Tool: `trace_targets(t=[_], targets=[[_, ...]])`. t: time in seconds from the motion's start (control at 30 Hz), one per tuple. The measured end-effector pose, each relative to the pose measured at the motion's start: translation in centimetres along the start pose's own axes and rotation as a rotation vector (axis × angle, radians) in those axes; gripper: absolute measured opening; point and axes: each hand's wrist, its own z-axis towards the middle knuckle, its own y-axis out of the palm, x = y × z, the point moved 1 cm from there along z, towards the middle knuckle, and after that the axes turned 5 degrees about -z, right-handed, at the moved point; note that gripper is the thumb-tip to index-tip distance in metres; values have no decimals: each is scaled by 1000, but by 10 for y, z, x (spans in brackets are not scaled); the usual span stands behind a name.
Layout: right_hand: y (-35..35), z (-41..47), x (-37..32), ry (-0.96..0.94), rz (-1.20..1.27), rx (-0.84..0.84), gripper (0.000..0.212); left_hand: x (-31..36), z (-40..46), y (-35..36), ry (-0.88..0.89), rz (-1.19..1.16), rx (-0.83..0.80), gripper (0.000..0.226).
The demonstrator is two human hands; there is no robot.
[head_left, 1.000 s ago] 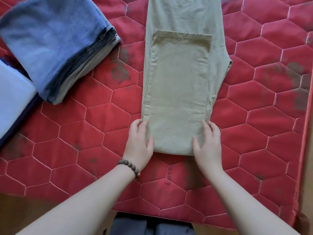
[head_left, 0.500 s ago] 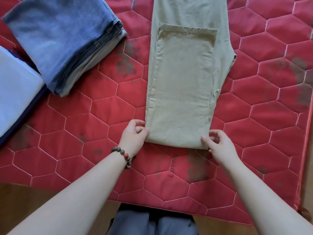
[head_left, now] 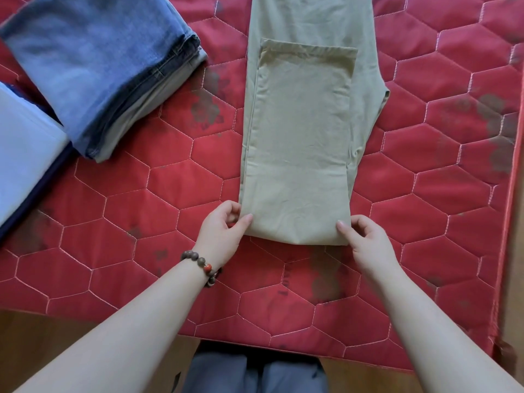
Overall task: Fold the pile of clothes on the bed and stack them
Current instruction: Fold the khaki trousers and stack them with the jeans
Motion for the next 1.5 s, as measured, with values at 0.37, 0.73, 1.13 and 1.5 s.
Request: trace_targets(t=[0.37,0.73,1.13,1.5], targets=[[26,8,1,56,-482,283,19,-11,7,19,-105,268,354,20],[96,38,11,-687,-1083,170,57,-26,46,71,605,1184,-75,58],[1,63,31,-814,-1145,172,55,-22,73,-4,884,1107,-197,50],[-29,201,-116,-845,-1245,168,61,108,216,9,867,1208,-84,62]])
